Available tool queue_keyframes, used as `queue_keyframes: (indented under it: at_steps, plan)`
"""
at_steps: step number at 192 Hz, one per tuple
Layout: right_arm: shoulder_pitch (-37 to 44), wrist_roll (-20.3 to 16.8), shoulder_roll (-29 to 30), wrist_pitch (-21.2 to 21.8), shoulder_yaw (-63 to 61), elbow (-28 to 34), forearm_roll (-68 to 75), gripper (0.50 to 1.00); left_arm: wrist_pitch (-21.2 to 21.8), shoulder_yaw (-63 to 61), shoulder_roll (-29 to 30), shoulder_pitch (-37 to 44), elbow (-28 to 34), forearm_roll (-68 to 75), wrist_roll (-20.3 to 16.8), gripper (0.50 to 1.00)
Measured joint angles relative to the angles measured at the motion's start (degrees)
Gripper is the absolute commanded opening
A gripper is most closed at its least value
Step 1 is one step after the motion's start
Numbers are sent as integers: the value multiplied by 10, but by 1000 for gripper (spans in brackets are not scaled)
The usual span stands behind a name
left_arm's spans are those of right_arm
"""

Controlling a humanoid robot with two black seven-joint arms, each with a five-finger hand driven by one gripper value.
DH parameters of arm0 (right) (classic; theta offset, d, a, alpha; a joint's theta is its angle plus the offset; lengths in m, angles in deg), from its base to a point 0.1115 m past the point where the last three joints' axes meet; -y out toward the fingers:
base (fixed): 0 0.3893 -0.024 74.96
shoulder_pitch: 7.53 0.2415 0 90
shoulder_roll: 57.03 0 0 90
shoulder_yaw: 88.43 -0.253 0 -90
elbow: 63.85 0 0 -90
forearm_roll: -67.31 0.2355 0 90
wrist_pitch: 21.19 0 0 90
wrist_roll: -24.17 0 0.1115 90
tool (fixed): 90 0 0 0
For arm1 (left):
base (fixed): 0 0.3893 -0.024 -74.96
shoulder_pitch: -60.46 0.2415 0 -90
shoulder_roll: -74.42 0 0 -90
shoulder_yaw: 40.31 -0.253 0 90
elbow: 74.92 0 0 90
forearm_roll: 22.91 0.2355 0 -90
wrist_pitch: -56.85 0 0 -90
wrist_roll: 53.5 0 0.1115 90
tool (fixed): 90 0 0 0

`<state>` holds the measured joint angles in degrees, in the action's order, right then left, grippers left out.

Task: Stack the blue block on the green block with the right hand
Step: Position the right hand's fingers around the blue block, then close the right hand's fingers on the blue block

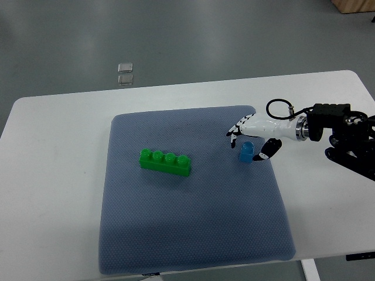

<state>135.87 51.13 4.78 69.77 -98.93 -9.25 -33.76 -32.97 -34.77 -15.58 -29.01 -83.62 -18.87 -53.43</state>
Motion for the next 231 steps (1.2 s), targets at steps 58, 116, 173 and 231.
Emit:
queue_keyframes:
  at_steps: [58,116,173,231]
  plan:
    - [3,22,-2,-33,17,3,-16,856,0,0,0,0,0,0,0,1000]
    - [1,17,0,-34,24,1,-22,836,0,0,0,0,0,0,0,1000]
    - [3,15,-5,-33,23,-1,-22,803,0,0,0,0,0,0,0,1000]
    - [4,16,-6,-33,22,-1,-22,766,0,0,0,0,0,0,0,1000]
